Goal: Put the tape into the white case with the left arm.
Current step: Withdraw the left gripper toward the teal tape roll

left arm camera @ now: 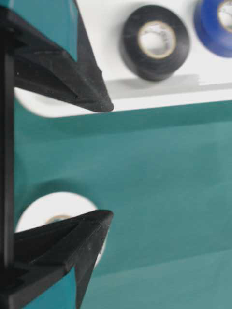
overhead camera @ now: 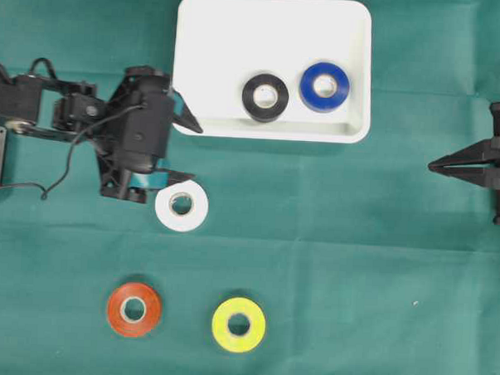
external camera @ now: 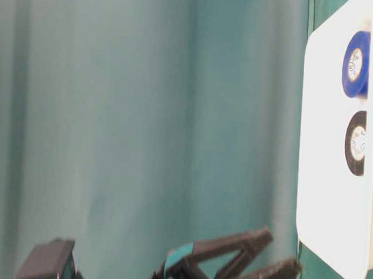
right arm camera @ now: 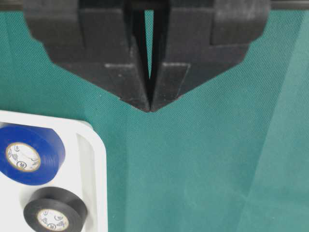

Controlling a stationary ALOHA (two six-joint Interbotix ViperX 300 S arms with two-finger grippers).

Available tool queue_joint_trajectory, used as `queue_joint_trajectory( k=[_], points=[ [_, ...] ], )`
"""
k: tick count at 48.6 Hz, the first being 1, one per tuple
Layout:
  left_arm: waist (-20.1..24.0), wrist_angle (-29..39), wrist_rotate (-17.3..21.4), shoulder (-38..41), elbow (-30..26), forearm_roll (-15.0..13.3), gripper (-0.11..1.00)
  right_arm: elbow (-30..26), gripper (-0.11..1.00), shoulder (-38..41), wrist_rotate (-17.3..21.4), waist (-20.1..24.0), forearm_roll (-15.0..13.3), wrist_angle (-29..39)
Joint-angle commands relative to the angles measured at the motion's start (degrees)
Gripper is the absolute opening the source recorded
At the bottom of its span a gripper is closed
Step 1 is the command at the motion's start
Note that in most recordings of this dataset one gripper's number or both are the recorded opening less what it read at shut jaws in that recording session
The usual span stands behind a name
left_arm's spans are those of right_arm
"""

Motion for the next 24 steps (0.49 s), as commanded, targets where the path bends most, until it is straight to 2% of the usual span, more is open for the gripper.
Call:
queue_joint_trajectory(
  k=[1, 11, 24],
  points=[
    [-0.3, -0.6, -0.1, -2.7, 0.8, -0.2, 0.81, -0.6, -0.09, 0.3, 0.1, 0.0, 0.0, -0.3],
    [-0.3, -0.6, -0.1, -5.4, 3.3, -0.2, 0.81, -0.6, -0.09, 0.3, 0.1, 0.0, 0.0, -0.3],
    [-0.6, -0.7, -0.1, -4.5, 3.5, -0.2, 0.81, -0.7, -0.09, 0.3, 0.1, 0.0, 0.0, -0.3]
  ],
)
